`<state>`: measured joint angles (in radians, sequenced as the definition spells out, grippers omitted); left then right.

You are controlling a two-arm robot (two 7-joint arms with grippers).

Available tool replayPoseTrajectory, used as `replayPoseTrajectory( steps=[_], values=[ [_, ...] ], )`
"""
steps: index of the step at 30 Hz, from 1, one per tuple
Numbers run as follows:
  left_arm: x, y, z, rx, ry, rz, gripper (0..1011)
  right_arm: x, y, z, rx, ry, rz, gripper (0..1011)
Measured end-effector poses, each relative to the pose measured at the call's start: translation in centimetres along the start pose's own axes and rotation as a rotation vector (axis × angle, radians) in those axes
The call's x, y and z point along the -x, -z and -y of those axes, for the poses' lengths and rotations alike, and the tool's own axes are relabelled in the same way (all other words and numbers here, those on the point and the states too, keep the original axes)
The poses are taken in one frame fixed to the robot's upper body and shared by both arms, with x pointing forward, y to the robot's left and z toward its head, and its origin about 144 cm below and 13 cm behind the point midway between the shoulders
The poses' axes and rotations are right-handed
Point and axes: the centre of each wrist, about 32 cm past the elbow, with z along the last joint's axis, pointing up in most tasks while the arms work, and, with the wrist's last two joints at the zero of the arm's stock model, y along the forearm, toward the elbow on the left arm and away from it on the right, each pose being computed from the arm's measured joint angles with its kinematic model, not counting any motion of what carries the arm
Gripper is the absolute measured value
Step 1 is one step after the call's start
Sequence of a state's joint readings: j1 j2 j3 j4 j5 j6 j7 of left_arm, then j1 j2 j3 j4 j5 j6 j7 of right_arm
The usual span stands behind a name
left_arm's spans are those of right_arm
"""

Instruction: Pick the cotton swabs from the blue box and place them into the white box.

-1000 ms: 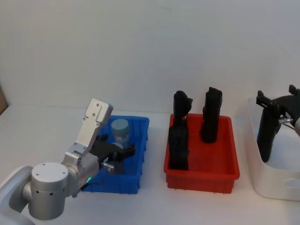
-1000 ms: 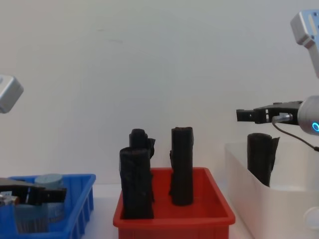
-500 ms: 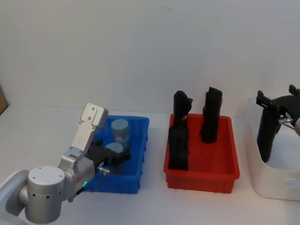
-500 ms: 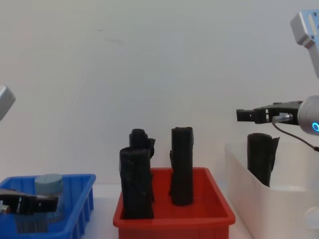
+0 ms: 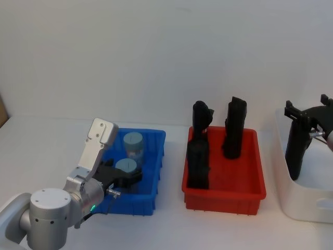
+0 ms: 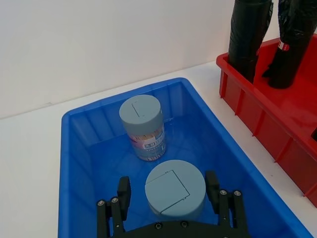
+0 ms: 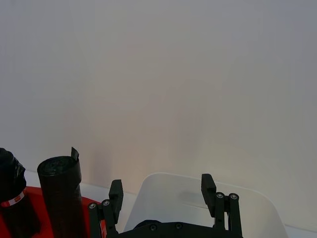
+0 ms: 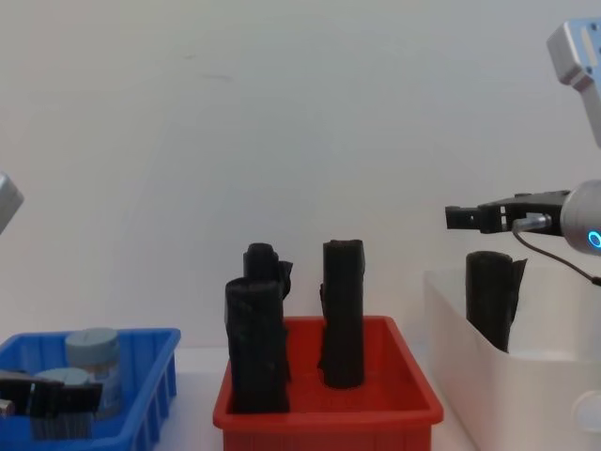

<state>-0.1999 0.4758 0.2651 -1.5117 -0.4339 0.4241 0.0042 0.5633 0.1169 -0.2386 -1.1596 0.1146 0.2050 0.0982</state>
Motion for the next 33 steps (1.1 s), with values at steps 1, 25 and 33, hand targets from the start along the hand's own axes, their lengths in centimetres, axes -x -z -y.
replayPoseTrajectory(
  steps=[1, 25, 33],
  values=[
    [0.0, 0.0, 0.0, 0.0, 0.0, 0.0, 943, 0.0, 0.0, 0.0, 0.0, 0.0, 0.0, 1001],
    [0.1, 0.0, -0.1, 0.007, -0.005, -0.004, 668, 0.0, 0.0, 0.0, 0.0, 0.0, 0.0, 1001],
    [0.8, -1.7, -0.7, 0.083, -0.016, 0.026, 668, 0.0, 0.0, 0.0, 0.0, 0.0, 0.0, 1002]
  ],
)
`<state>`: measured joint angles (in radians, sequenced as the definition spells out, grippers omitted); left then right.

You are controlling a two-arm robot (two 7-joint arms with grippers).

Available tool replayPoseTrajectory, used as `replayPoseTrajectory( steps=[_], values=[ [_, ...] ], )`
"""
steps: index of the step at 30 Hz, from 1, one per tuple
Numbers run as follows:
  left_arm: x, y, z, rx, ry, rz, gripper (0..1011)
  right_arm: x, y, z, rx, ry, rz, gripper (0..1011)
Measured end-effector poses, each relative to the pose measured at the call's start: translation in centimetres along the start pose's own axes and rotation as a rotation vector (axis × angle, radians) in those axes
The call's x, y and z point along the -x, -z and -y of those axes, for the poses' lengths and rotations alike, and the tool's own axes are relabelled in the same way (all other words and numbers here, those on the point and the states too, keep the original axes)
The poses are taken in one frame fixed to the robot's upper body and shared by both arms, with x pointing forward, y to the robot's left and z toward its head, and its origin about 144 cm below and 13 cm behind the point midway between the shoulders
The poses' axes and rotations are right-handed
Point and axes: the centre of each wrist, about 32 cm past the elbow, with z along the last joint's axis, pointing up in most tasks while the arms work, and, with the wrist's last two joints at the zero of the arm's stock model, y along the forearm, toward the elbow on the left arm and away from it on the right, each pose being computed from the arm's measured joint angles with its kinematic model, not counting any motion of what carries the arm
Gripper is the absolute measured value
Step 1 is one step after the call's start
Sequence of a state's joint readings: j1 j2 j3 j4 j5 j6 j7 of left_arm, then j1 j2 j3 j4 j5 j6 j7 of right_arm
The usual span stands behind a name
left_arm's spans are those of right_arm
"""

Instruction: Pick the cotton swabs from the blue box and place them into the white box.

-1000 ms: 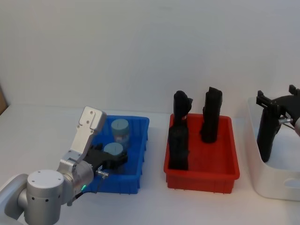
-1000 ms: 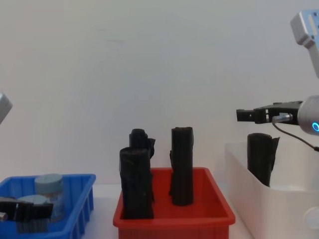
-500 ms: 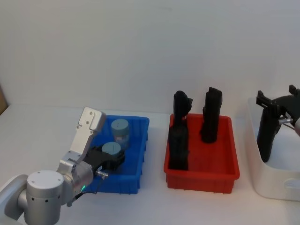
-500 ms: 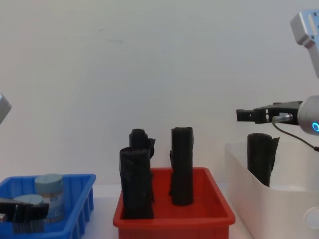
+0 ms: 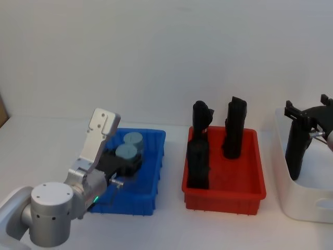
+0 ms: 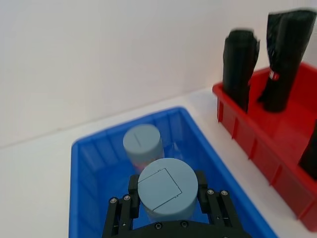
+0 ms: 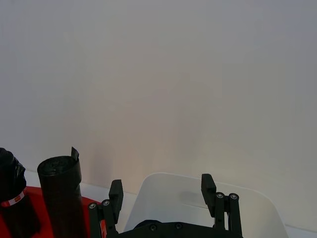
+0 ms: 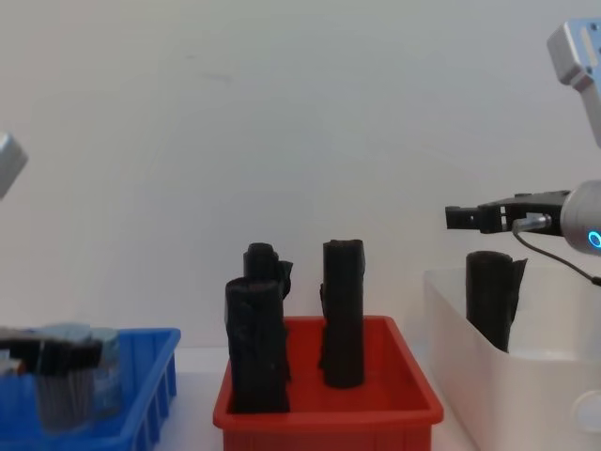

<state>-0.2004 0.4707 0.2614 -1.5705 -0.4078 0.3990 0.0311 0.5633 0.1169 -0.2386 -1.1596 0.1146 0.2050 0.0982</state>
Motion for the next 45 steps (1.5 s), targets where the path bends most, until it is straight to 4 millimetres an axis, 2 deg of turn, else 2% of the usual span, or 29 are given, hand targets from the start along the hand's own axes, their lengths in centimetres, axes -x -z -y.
replayPoseTrajectory(
  steps=[13, 27, 40, 45],
  values=[
    [1.1, -3.7, -1.1, 0.157, 0.003, 0.07, 668, 0.0, -0.1, 0.1, -0.007, -0.006, 0.001, 1002],
    [3.3, -8.8, -2.3, 0.372, 0.063, 0.164, 668, -0.2, -0.7, 1.2, -0.067, -0.128, 0.017, 1001],
    [6.9, -14.3, -2.9, 0.6, 0.187, 0.264, 668, -0.4, -1.2, 2.4, -0.131, -0.302, 0.047, 1002],
    [8.3, -16.1, -2.8, 0.67, 0.236, 0.292, 668, -0.3, -1.0, 2.4, -0.146, -0.321, 0.074, 1001]
  ],
)
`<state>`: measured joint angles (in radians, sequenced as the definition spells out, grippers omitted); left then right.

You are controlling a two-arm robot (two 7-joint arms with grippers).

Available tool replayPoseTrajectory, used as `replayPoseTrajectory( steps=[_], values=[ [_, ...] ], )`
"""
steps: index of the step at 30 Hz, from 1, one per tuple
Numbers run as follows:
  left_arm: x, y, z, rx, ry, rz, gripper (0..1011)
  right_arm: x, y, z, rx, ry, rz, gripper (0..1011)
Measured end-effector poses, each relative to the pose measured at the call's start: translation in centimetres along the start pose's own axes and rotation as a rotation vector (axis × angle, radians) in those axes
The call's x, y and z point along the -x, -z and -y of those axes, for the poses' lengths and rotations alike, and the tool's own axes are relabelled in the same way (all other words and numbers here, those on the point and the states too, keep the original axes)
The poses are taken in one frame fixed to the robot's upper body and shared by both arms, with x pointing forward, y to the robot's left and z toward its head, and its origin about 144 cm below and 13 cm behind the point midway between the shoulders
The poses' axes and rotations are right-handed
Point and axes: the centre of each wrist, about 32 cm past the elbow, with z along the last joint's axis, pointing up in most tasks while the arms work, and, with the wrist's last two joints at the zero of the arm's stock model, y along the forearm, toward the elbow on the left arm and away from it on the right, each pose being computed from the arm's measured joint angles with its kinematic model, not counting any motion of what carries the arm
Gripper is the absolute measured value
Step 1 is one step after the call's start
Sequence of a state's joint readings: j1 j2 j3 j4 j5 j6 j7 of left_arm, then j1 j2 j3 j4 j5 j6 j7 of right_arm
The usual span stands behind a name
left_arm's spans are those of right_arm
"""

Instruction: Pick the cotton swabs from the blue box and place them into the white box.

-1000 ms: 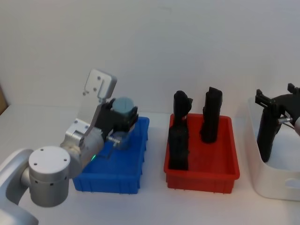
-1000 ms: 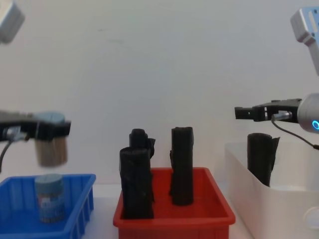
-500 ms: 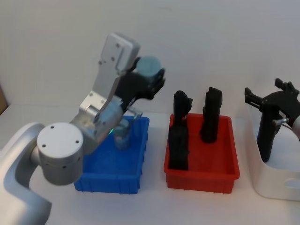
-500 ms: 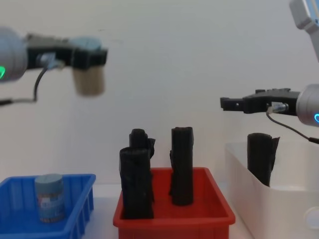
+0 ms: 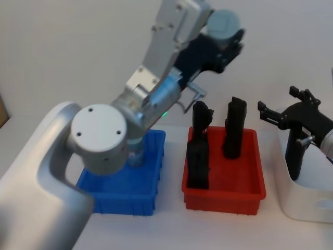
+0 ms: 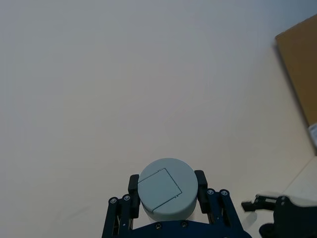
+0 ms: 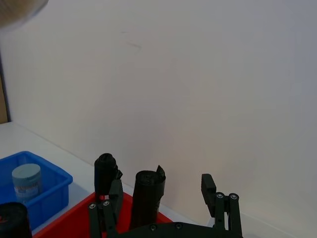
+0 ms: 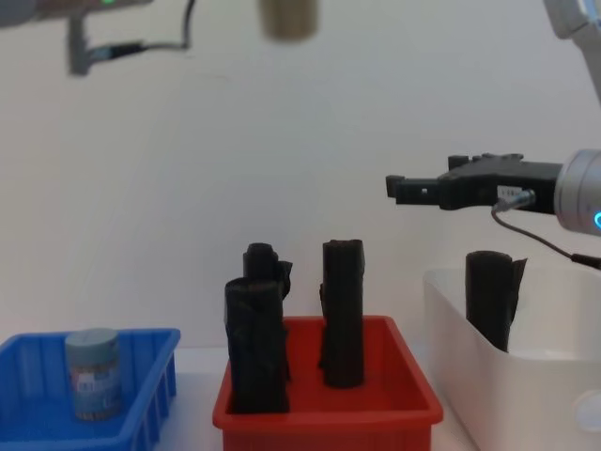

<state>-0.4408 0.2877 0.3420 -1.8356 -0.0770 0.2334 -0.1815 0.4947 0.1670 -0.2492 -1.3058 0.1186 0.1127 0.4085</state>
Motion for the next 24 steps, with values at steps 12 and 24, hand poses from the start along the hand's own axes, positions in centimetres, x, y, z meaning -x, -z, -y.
replayPoseTrajectory(
  steps=[12, 24],
  values=[
    [1.7, -2.2, 2.4, 0.089, 0.082, 0.021, 668, 0.9, 1.5, -0.9, -0.045, 0.031, 0.121, 1002],
    [2.8, -2.0, 3.4, 0.092, 0.116, 0.004, 668, 1.4, 2.3, -1.5, -0.156, 0.069, 0.235, 1001]
  ],
)
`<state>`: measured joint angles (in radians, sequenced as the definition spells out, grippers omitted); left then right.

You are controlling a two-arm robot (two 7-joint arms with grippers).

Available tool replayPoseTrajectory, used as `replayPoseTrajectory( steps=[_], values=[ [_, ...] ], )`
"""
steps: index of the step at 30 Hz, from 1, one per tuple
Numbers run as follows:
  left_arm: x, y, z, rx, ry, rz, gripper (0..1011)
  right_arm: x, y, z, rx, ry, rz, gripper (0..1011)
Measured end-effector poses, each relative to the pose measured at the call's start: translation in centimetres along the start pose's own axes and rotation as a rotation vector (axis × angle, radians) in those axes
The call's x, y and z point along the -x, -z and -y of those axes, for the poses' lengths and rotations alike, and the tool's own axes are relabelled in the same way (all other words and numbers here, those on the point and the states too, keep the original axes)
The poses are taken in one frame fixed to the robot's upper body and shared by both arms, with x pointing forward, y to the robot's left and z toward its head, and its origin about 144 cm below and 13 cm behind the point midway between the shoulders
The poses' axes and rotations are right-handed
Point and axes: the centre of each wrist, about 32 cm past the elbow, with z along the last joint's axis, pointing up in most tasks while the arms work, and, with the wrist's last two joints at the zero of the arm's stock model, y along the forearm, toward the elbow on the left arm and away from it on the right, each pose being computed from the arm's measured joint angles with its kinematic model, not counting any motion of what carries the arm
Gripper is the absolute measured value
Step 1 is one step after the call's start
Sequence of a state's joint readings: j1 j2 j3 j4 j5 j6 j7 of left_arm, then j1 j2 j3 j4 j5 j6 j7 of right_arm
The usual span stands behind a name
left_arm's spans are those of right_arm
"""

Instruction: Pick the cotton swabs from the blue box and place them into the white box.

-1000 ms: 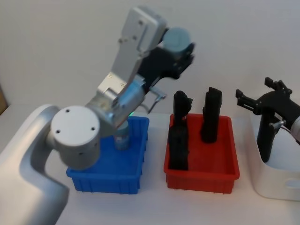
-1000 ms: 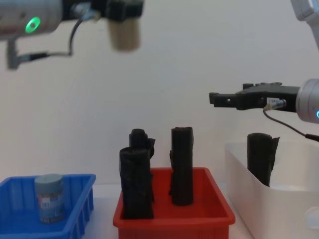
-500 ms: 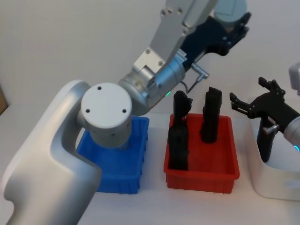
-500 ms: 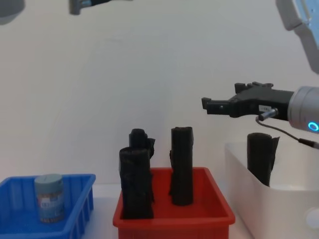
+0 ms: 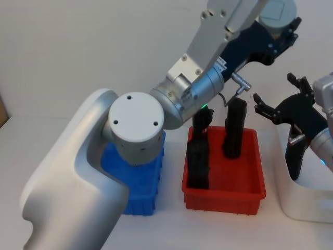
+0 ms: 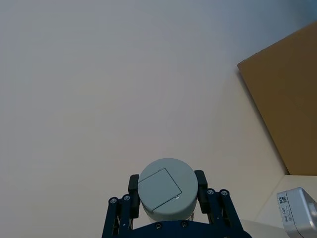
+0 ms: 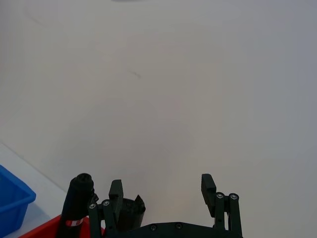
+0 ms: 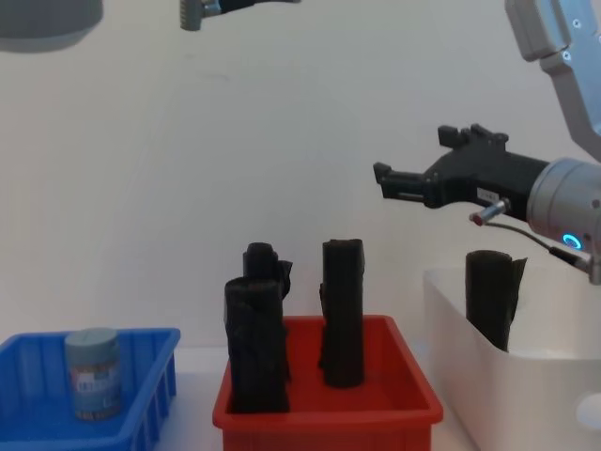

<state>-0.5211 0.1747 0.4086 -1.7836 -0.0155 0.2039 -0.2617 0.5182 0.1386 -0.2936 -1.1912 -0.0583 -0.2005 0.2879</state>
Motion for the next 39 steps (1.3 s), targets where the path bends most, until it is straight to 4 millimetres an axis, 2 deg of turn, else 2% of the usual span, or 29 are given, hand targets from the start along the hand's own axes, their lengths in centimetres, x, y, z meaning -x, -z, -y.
replayPoseTrajectory(
  steps=[20, 39],
  values=[
    [0.5, 1.6, 0.7, -0.031, 0.009, -0.04, 668, 0.1, -1.4, 1.7, -0.114, -0.038, 0.069, 1002],
    [0.7, 3.4, -0.5, -0.099, 0.0, -0.085, 668, -0.1, -2.8, 2.5, -0.136, -0.003, 0.063, 1002]
  ],
)
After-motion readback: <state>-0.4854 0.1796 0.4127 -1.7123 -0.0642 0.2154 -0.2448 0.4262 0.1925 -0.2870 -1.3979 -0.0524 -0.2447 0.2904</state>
